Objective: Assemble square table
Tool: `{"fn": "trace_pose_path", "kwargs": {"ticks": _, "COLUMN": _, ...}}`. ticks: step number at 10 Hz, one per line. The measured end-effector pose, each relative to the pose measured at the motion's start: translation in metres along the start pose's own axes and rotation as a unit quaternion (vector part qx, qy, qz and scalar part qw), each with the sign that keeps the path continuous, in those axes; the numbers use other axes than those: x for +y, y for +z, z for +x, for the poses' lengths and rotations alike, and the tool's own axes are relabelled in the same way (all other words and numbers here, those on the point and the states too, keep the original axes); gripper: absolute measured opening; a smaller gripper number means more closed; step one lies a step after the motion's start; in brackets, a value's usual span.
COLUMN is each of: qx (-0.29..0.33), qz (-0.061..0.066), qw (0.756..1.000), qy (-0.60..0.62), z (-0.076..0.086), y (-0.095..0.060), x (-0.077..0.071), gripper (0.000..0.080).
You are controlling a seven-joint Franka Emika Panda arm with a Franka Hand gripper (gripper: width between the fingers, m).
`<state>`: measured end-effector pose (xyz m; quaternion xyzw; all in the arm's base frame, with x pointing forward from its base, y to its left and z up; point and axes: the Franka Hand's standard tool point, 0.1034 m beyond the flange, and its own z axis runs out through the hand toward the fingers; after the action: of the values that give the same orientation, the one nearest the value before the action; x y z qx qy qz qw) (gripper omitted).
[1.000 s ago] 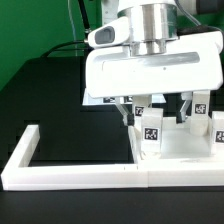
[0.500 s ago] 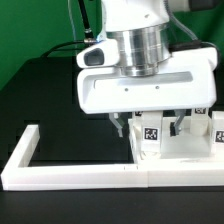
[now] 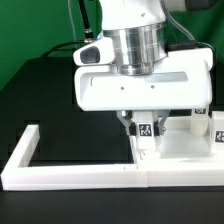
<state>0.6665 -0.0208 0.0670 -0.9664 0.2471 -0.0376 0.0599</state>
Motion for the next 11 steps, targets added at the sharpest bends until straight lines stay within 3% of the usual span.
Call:
{"fn": "trace_pose_path", "kwargs": {"ticks": 3, "qx": 0.0, "qz": 0.0, "qw": 0.995, "qy": 0.105, "z": -0.0001, "y": 0.0007, "x": 0.0006, "gripper": 0.0279}}
{"fn": "trace_pose_path", "kwargs": {"ticks": 4, "qx": 0.001, "qz": -0.004, "qw": 0.982, "qy": 0.188, "z": -0.0003, "y": 0.0011, "x": 0.0004, "gripper": 0.0279}}
{"fn": "trace_pose_path", "kwargs": {"ticks": 7, "qx": 0.002, "qz": 0.001, "qw": 0.896, "qy": 0.445, "z": -0.001, "y": 0.0027, "x": 0.0017, "gripper": 0.0281}}
{"fn": "trace_pose_path", "kwargs": {"ticks": 9, "qx": -0.006, "qz": 0.024, "qw": 0.819, "qy": 0.574, "z": -0.0029, "y": 0.0036, "x": 0.0051, "gripper": 0.0281}}
{"fn": "trace_pose_path", "kwargs": {"ticks": 11, "qx": -0.007, "qz": 0.026, "qw": 0.818, "qy": 0.575, "z": -0.0037, "y": 0.0037, "x": 0.006, "gripper": 0.0281}}
